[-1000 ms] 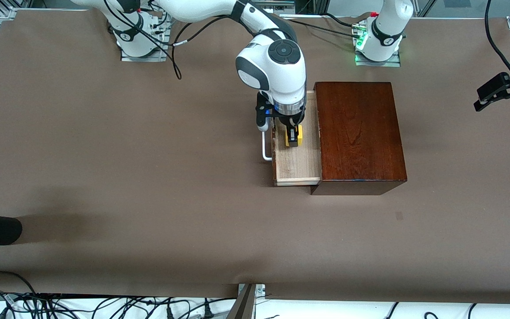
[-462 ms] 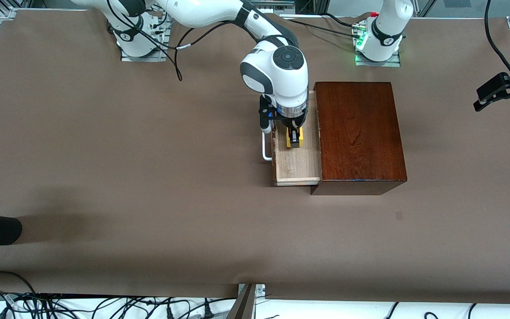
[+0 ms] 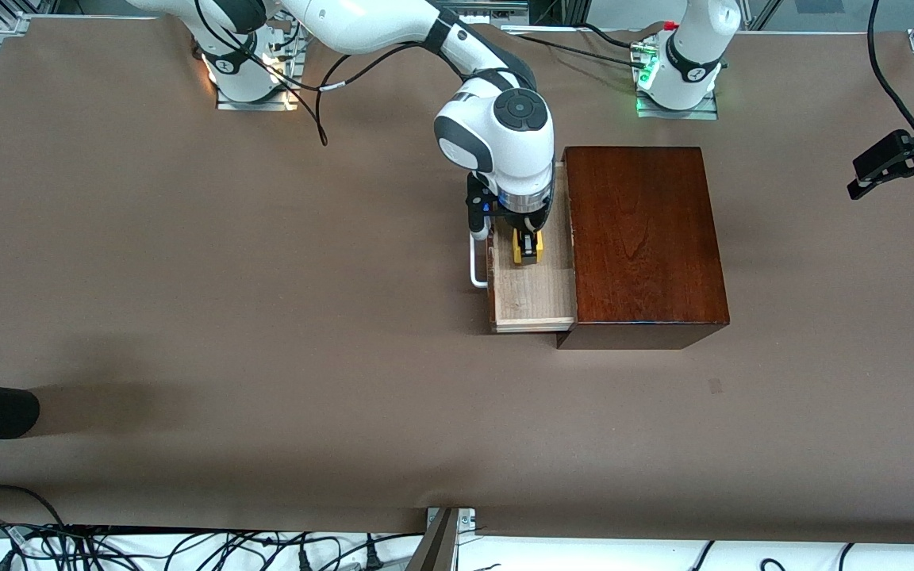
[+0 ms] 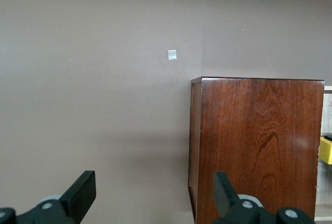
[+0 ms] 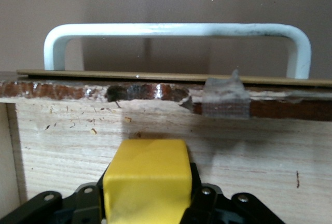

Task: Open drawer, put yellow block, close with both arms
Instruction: 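Lower the cube into the drawer and open the right gripper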

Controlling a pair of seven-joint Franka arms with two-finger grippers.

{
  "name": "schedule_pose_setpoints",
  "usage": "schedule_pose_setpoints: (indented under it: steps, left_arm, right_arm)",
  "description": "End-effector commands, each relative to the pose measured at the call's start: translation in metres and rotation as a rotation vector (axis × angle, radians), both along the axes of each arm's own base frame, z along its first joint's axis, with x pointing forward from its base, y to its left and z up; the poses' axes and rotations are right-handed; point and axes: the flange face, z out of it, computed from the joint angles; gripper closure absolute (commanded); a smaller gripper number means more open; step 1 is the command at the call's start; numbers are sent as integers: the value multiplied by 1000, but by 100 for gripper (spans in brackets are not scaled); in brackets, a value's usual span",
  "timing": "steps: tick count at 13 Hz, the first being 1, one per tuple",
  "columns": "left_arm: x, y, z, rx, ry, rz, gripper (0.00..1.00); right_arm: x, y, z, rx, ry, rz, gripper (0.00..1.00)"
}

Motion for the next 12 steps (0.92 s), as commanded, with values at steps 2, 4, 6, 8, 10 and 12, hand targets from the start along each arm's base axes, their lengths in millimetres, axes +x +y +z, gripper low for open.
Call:
schedule_pose_setpoints:
  steps: [2,4,6,8,10,12]
  left_arm:
    - [2,2,5,4,3,-2,0]
    - [2,3,6,4,1,-2,0]
    - [2,4,6,4,1,-2,0]
    - [2,4,5,4,3,-2,0]
    - [2,4,6,4,1,-4,0]
    - [2,4,6,4,1,-2,0]
  right_arm:
    - [4,4,6,3,-35,15,0]
    - [6,2,8,2,-33,11,0]
    - [11,-3,11,-5,-33,2,0]
    - [12,-9,26,-37,-20,15,0]
    - [24,-27,70,-36,-29,-1,0]
    - [41,-57,130,-26,-50,7,0]
